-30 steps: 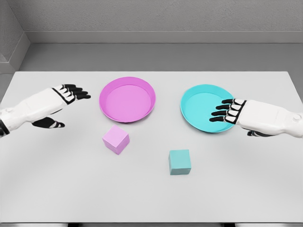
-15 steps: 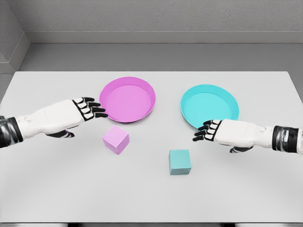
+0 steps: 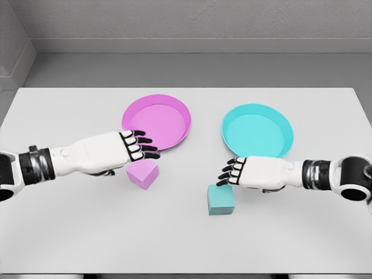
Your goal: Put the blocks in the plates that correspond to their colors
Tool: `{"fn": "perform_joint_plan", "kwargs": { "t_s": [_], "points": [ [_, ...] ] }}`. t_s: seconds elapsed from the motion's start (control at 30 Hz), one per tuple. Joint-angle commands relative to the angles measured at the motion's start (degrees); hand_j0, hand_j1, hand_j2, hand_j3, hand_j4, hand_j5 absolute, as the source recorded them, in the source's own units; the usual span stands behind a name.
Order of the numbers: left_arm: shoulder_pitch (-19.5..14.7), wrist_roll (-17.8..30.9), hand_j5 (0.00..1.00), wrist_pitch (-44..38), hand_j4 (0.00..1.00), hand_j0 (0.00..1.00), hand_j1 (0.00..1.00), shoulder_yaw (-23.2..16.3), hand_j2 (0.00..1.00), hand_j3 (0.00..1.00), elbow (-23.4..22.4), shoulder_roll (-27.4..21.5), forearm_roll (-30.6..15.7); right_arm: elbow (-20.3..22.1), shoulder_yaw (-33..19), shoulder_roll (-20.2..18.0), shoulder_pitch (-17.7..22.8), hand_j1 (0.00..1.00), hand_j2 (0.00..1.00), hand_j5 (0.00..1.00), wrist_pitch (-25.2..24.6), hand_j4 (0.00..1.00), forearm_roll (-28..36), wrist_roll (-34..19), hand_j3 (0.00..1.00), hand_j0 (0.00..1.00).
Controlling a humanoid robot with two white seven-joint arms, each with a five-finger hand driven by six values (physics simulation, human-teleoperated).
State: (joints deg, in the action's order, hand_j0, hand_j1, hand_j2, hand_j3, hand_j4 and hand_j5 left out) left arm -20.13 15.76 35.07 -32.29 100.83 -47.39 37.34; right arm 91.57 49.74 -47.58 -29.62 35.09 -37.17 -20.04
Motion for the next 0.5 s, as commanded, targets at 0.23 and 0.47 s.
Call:
{"fn": "perform_joint_plan", "kwargs": {
  "t_s": [0.23,0.47],
  "points": [
    [0.0,0.0,1.00,-0.1,1.00,1.00,1.00,-2.0,1.00,1.00,0.0,0.4,0.7,0.1,0.0,2.0,-0.4,1.00,1.00,1.00,-0.1,1.00,-0.4,-1.7,1.00,1.00],
    [-0.7,0.0,1.00,-0.1,1.00,1.00,1.00,-3.3,1.00,1.00,-2.4,2.4,1.3,0.1,0.0,3.2,-0.8,1.00,1.00,1.00,-0.1,1.00,-0.4,-1.8,1.00,1.00]
  ]
}}
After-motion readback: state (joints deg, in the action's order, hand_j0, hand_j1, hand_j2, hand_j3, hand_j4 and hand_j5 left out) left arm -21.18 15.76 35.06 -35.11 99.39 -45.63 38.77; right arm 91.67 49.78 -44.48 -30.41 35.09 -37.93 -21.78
